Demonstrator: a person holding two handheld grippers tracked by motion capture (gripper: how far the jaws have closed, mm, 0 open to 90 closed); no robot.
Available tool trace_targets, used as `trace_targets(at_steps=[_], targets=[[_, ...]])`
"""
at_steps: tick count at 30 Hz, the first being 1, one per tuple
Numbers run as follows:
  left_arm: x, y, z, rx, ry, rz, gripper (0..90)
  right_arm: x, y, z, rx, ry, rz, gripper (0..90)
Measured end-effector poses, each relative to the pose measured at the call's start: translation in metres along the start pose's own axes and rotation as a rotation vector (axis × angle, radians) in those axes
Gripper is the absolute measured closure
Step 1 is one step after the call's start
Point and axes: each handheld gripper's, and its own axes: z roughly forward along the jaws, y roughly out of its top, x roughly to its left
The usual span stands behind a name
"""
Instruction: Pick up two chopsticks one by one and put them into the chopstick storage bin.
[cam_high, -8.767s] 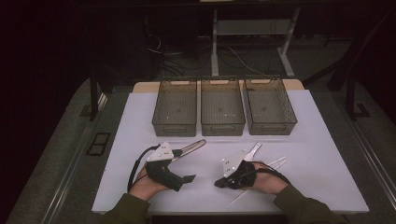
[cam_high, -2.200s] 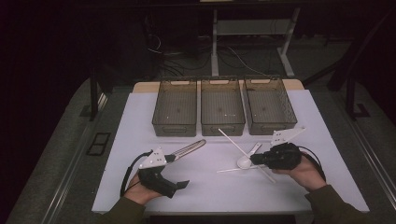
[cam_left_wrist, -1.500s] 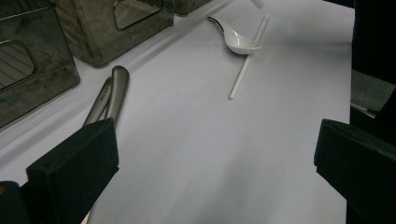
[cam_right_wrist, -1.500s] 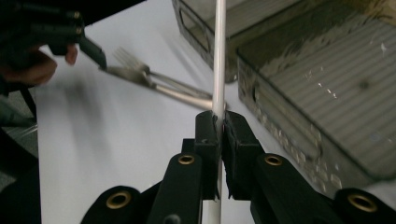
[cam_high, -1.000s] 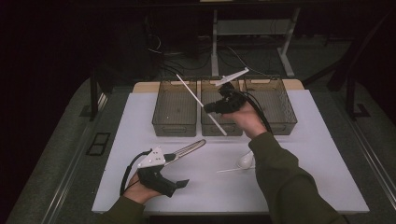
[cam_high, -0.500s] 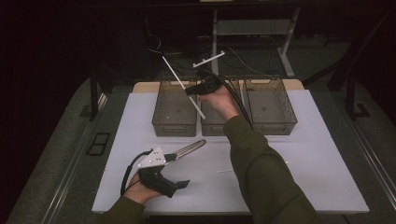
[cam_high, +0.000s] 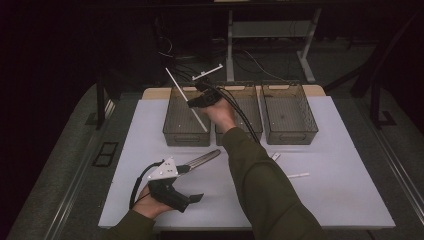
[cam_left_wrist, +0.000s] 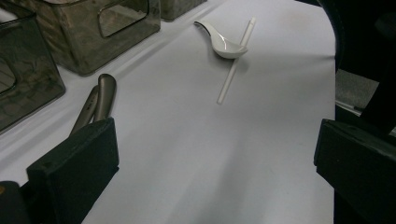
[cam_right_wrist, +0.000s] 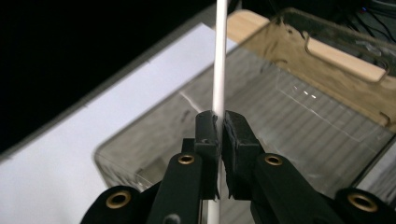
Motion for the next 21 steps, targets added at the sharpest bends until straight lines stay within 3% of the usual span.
trace_targets(at_steps=[9, 13, 17, 21], targets=[[0.000, 0.000, 0.000, 0.003, -0.007, 0.001, 0.0, 0.001, -0.018, 0.027, 0.079, -0.021, -0.002, 84.2], [0.000, 0.000, 0.000, 0.011, -0.010, 0.006, 0.0, 0.002, -0.024, 0.036, 0.124, -0.062, -0.020, 83.3], [0.000, -0.001, 0.001, 0.012, -0.010, 0.004, 0.0, -0.001, -0.027, 0.036, 0.139, -0.059, -0.022, 72.8], [0.000, -0.001, 0.000, 0.011, -0.008, 0.005, 0.0, -0.005, -0.031, 0.026, 0.104, -0.043, -0.008, 64.0]])
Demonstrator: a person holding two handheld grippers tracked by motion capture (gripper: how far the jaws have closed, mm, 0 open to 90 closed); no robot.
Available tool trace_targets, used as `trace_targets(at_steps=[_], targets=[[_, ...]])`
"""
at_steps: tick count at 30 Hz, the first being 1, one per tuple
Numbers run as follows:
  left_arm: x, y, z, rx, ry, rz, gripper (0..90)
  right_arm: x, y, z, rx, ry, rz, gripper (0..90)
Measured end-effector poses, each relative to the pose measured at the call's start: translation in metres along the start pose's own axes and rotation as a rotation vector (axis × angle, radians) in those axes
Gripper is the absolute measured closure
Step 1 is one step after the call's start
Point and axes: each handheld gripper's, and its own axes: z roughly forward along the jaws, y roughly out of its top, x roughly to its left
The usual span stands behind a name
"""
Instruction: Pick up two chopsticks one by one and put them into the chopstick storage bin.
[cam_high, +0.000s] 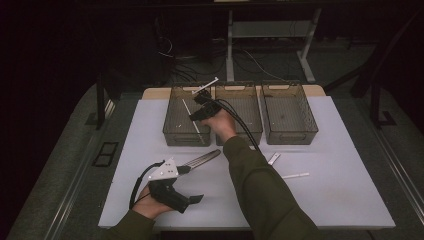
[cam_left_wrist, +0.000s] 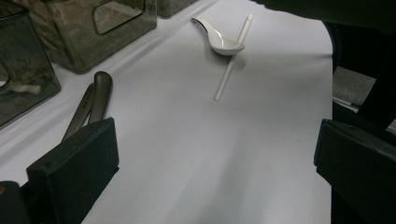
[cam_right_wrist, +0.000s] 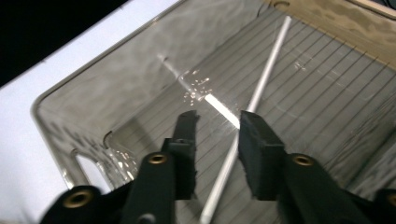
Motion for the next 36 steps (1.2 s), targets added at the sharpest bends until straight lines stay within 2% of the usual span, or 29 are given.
trace_targets(at_steps=[5, 7, 12, 14, 18, 23, 28, 36], targets=[[0.000, -0.001, 0.001, 0.007, 0.002, 0.004, 0.0, -0.003, -0.008, -0.023, -0.067, 0.069, -0.030, 53.7], [0.000, -0.001, 0.001, 0.009, 0.006, 0.001, 0.0, -0.004, -0.014, -0.036, -0.075, 0.105, -0.043, 49.5], [0.000, -0.001, 0.002, 0.014, 0.010, 0.011, 0.0, -0.005, -0.034, -0.069, -0.110, 0.150, -0.102, 46.3], [-0.001, -0.002, 0.003, 0.011, 0.012, 0.003, 0.0, -0.005, -0.045, -0.082, -0.117, 0.151, -0.129, 45.2], [-0.001, -0.002, 0.001, 0.020, 0.020, 0.016, 0.0, -0.005, -0.064, -0.104, -0.133, 0.156, -0.170, 44.3], [-0.001, -0.003, 0.001, 0.015, 0.027, 0.001, 0.0, -0.004, -0.086, -0.129, -0.160, 0.170, -0.219, 44.3], [0.000, -0.004, 0.001, 0.016, 0.037, -0.002, 0.0, -0.008, -0.111, -0.149, -0.176, 0.175, -0.234, 43.8], [0.005, -0.007, 0.001, 0.009, 0.070, -0.005, 0.0, -0.022, -0.155, -0.171, -0.175, 0.162, -0.207, 46.3]])
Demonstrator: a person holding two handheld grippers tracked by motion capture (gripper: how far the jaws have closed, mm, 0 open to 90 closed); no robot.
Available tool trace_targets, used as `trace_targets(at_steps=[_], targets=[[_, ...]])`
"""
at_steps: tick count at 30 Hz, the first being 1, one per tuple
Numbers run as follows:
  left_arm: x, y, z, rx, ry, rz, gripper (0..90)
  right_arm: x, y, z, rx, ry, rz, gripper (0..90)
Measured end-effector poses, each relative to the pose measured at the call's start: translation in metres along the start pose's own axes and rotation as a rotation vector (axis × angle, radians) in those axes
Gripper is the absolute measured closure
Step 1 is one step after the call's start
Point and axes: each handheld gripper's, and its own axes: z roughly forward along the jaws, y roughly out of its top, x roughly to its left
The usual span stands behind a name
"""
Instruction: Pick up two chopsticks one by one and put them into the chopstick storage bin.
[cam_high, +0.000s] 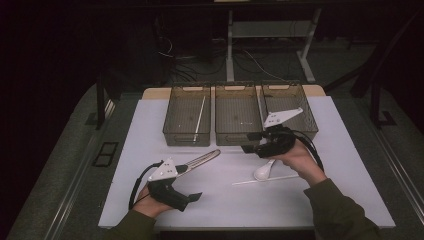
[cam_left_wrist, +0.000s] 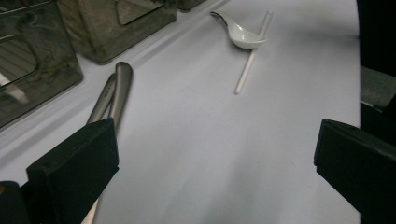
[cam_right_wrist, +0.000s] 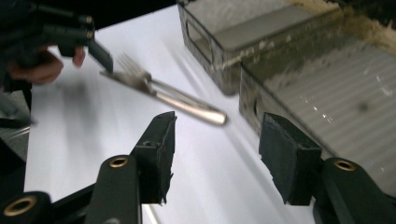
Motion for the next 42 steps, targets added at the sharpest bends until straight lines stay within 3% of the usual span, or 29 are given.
trace_targets(at_steps=[12, 15, 23, 34, 42], targets=[[0.000, -0.003, 0.002, 0.006, 0.010, -0.015, 0.0, -0.001, -0.051, -0.037, 0.050, -0.029, -0.005, 56.7], [0.000, -0.003, 0.001, 0.003, 0.013, -0.016, 0.0, -0.003, -0.065, -0.043, 0.088, -0.051, -0.005, 61.6], [0.000, -0.003, 0.003, 0.004, 0.008, -0.014, 0.0, -0.013, -0.099, -0.047, 0.198, -0.053, -0.010, 67.3], [-0.001, -0.003, 0.003, 0.018, -0.003, -0.008, 0.0, -0.017, -0.105, -0.024, 0.279, 0.015, -0.040, 74.0], [-0.001, -0.003, 0.004, 0.024, -0.009, -0.006, 0.0, -0.018, -0.107, -0.021, 0.310, 0.023, -0.075, 77.1]])
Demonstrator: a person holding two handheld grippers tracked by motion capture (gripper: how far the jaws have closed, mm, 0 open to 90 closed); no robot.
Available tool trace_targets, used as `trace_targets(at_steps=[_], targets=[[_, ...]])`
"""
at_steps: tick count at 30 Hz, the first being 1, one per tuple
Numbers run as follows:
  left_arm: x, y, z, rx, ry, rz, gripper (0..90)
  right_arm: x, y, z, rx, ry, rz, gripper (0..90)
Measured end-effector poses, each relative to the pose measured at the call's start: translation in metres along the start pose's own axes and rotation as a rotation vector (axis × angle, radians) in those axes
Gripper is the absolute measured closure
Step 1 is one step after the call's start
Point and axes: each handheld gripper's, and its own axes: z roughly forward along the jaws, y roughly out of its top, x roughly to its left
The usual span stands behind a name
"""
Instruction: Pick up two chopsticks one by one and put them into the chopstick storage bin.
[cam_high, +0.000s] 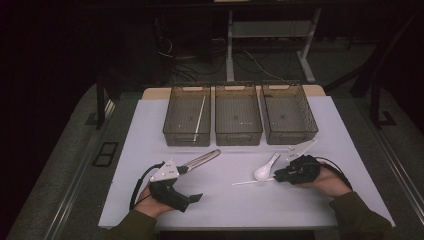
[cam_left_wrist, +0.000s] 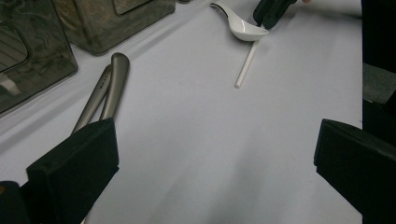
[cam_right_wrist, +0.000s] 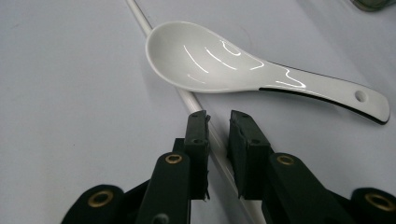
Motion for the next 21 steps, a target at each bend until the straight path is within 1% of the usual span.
trace_targets(at_steps=[2, 3, 5, 8, 10, 11, 12, 13, 16, 18, 21], targets=[[0.000, 0.000, 0.000, -0.001, -0.002, 0.000, 0.0, 0.000, 0.000, 0.000, 0.005, 0.003, -0.021, 77.8], [0.000, 0.000, 0.000, 0.000, -0.003, 0.000, 0.0, 0.001, 0.000, 0.000, 0.005, 0.013, -0.019, 77.9], [0.000, 0.000, 0.000, -0.001, -0.003, 0.000, 0.0, 0.003, 0.000, 0.000, 0.015, 0.010, -0.035, 78.0], [0.000, 0.000, 0.000, -0.004, -0.003, -0.001, 0.0, 0.007, 0.001, 0.000, 0.026, 0.017, -0.057, 78.0], [-0.001, 0.000, 0.000, -0.005, -0.004, -0.003, 0.0, 0.010, 0.001, 0.000, 0.034, 0.003, -0.070, 78.2], [-0.001, 0.000, 0.000, -0.004, -0.004, -0.002, 0.0, 0.010, 0.001, 0.000, 0.033, 0.003, -0.093, 78.3], [-0.001, 0.000, 0.000, -0.004, -0.005, -0.001, 0.0, 0.013, 0.002, 0.000, 0.041, 0.006, -0.088, 78.8], [-0.001, 0.000, 0.000, -0.004, -0.006, -0.001, 0.0, 0.015, 0.002, 0.000, 0.045, 0.015, -0.098, 79.3], [-0.001, 0.000, 0.000, -0.004, -0.008, 0.001, 0.0, 0.019, 0.002, 0.000, 0.054, 0.011, -0.139, 79.9], [-0.001, 0.000, 0.000, -0.001, -0.009, 0.001, 0.0, 0.021, 0.003, 0.000, 0.065, 0.009, -0.135, 80.2], [-0.001, 0.000, 0.000, -0.004, -0.009, 0.001, 0.0, 0.021, 0.003, 0.000, 0.065, 0.017, -0.150, 81.1]])
